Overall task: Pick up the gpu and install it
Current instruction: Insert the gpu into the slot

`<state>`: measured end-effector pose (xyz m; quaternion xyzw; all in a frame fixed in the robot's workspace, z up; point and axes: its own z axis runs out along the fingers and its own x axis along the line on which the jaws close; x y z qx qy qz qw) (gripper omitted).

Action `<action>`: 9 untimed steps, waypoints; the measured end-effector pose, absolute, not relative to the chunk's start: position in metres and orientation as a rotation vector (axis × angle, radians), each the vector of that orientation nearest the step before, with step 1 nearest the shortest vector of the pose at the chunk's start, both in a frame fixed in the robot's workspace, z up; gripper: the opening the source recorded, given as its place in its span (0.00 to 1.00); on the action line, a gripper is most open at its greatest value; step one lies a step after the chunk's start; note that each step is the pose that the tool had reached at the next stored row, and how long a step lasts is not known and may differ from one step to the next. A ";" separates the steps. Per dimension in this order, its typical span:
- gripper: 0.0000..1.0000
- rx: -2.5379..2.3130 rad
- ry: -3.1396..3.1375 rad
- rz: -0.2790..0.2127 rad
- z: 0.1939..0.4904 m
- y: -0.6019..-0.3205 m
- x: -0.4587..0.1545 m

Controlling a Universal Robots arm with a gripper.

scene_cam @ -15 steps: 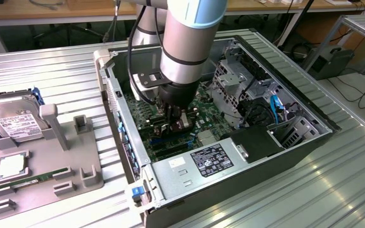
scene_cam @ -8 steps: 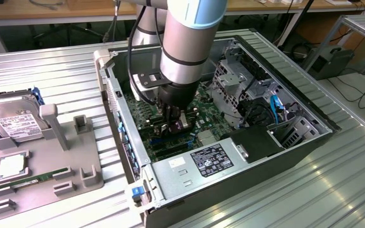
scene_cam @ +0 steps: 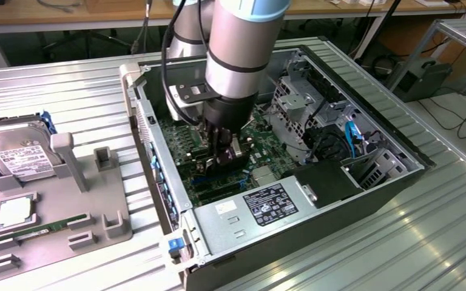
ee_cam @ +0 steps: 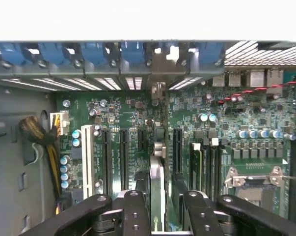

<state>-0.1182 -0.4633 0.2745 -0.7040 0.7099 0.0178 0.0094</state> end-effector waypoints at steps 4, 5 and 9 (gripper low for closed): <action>0.35 -2.199 2.217 0.056 0.288 -0.463 -0.118; 0.35 -2.199 2.217 0.055 0.289 -0.463 -0.118; 0.35 -2.199 2.217 0.056 0.289 -0.463 -0.118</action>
